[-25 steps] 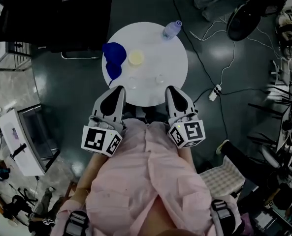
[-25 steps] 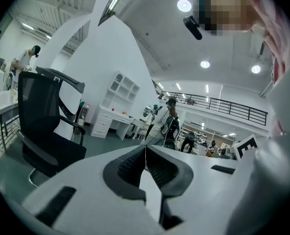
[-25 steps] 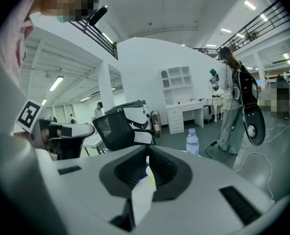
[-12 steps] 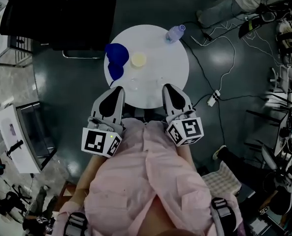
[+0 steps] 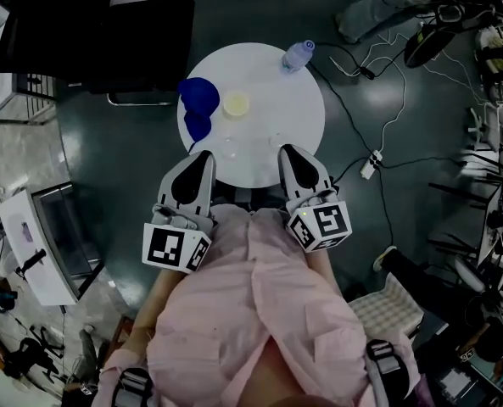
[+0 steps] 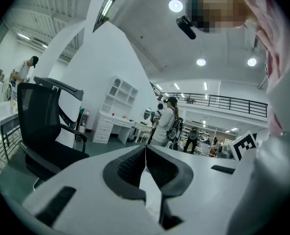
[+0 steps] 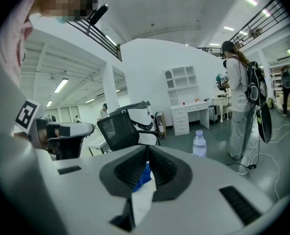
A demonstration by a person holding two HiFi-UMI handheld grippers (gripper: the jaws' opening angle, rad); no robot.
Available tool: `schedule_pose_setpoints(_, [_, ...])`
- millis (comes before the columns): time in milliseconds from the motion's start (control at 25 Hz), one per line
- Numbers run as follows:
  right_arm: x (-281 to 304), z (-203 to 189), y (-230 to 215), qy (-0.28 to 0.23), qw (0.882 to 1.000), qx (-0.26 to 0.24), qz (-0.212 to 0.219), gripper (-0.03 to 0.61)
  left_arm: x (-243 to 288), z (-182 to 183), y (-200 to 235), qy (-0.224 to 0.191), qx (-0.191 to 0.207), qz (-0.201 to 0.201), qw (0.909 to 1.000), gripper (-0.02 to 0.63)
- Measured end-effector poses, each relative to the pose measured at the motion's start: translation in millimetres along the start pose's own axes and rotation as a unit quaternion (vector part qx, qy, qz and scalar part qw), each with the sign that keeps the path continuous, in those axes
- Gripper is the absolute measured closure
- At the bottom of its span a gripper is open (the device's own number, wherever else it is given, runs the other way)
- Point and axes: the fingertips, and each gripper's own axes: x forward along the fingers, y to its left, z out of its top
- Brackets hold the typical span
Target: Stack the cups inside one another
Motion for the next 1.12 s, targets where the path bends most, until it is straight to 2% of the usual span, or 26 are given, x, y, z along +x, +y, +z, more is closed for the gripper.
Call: schedule_pose_setpoints(1120, [-16,5,-12,-0.016,1.000,-0.006,-0.012,0.541,6,-1,-16,-0.007,-0.002,-0.013,0.9999,0.595])
